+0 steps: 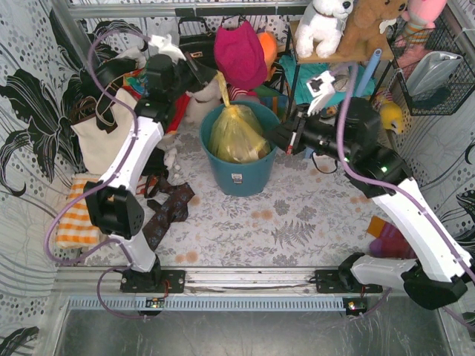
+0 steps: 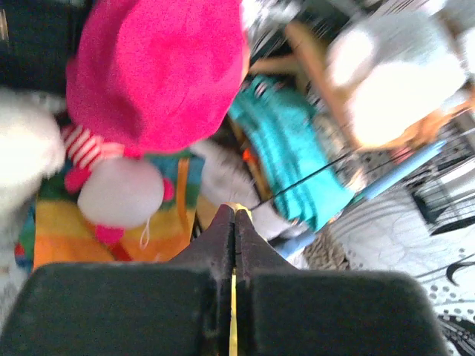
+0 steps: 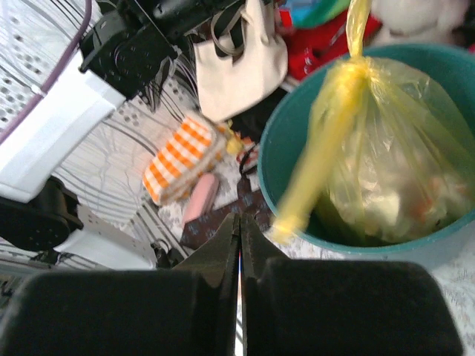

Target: Tie the trash bag

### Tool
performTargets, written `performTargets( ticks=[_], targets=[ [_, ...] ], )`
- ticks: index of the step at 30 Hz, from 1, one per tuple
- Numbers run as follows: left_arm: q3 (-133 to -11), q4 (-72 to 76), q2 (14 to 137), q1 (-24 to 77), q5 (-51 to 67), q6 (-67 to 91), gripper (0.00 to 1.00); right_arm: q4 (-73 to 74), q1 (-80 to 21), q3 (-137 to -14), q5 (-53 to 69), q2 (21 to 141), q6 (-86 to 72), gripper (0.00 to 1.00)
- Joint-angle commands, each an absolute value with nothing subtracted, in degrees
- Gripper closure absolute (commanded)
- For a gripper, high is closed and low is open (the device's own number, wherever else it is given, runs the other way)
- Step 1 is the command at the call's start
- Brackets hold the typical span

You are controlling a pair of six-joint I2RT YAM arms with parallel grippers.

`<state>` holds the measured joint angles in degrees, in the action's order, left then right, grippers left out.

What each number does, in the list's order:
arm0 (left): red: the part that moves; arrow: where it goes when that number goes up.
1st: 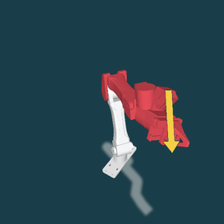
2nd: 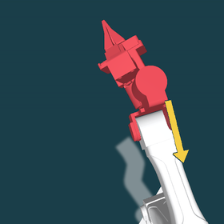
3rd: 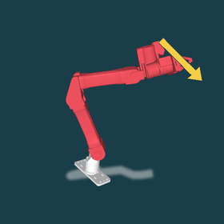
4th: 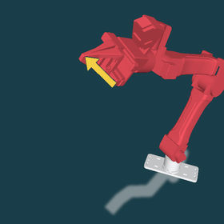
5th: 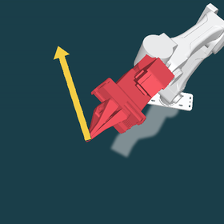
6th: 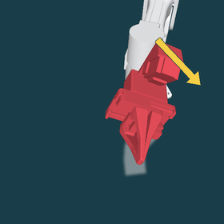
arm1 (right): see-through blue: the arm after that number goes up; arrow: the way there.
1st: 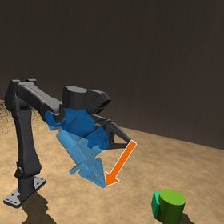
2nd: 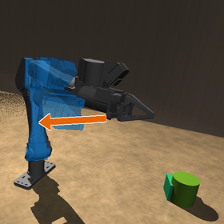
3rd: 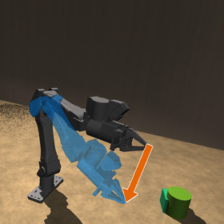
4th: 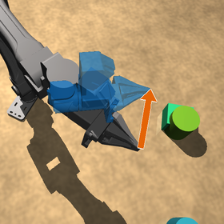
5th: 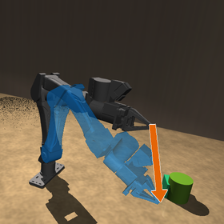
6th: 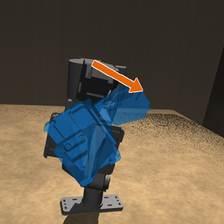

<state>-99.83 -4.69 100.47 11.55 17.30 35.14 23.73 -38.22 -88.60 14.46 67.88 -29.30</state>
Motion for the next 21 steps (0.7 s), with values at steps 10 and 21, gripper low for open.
performTargets(
  ticks=[10,21],
  targets=[
    [-87.8,1.7,96.8,11.2,16.3,34.0,1.0,23.0,-38.2,-73.8,9.5,59.4,-32.0,1.0],
    [-91.0,-1.9,101.1,11.3,16.0,32.3,1.0,31.3,-38.2,-94.9,7.7,80.8,-15.2,0.42]
  ],
)
